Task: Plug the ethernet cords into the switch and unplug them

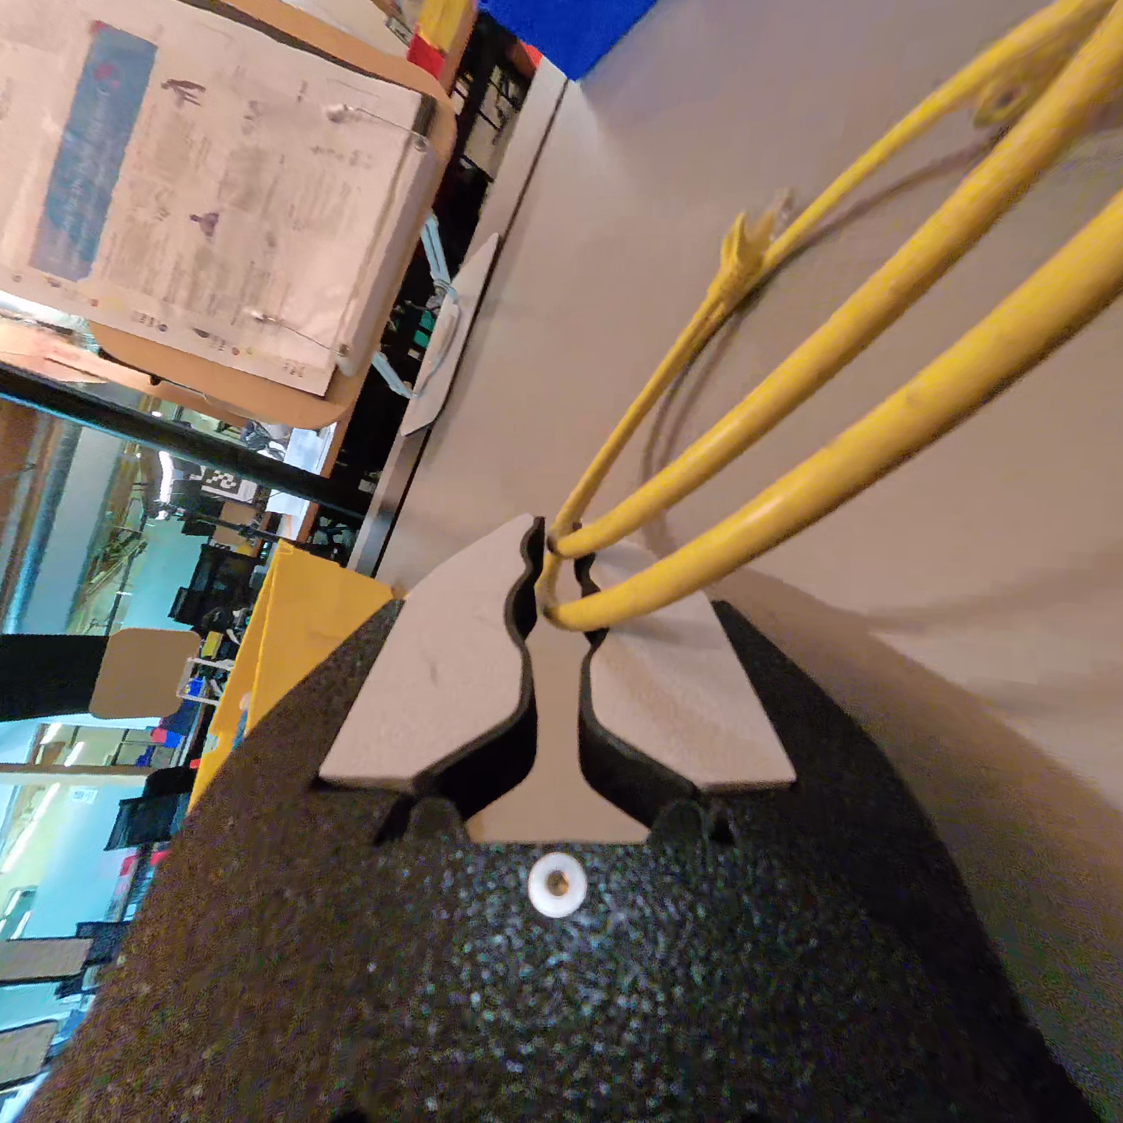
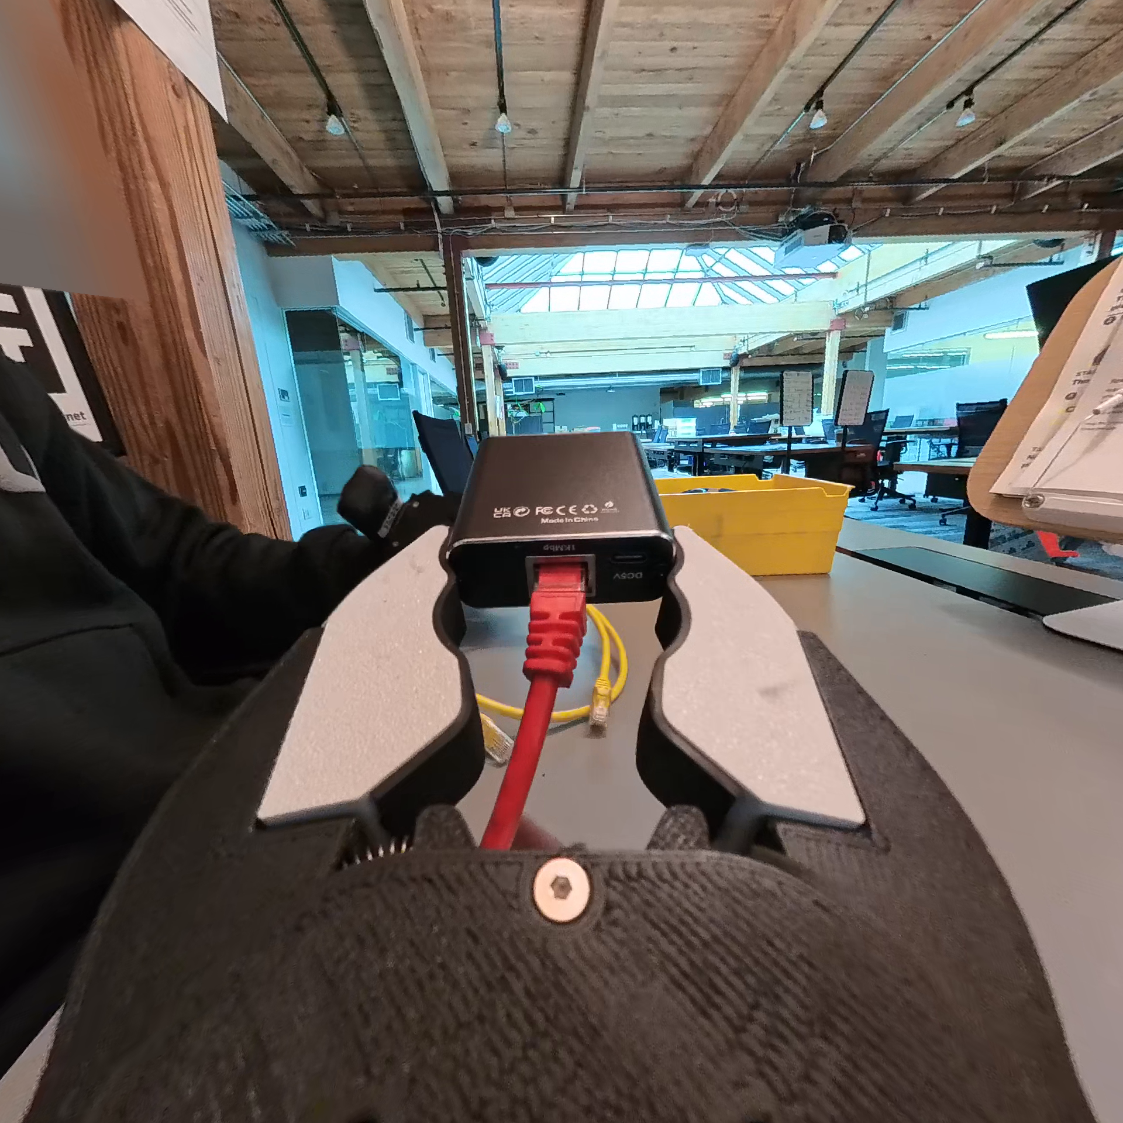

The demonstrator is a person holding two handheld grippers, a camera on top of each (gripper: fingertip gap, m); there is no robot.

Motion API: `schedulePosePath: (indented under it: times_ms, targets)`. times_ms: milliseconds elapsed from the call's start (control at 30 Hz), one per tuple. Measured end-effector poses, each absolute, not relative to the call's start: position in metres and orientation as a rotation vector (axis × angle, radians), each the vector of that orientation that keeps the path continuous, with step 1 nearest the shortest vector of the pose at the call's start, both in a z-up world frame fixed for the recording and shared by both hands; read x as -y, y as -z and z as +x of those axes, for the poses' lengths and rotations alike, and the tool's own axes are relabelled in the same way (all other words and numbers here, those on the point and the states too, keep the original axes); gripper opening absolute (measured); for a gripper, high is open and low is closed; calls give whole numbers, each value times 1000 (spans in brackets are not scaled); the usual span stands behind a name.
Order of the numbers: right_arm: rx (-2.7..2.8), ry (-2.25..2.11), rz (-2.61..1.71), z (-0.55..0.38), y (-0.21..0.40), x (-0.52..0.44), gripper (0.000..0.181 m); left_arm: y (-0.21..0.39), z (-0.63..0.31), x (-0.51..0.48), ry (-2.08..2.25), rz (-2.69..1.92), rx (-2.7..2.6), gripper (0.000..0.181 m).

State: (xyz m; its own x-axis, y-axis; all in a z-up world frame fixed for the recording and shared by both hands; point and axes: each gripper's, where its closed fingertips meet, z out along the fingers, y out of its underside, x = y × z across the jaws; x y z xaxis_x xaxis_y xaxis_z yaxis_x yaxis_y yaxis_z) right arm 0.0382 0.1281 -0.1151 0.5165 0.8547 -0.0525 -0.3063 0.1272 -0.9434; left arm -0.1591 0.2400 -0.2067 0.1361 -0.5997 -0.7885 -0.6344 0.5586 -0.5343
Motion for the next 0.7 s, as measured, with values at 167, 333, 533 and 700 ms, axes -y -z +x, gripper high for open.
schedulePosePath:
  times_ms: [167,333,533,700]
  targets:
    - [620,-892,-1166,33,118,-128,62,243,-181,-261,-185,-1181,-1763,24]
    - [617,-885,-1171,33,118,-129,62,233,-216,-256,16,-1477,-1784,46]
    - [646,-877,-1192,27,121,-131,62,201,-135,-150,314,-1278,-1715,46]
    - [644,-856,-1193,28,121,-130,61,238,-81,-117,188,-1344,-1685,30]
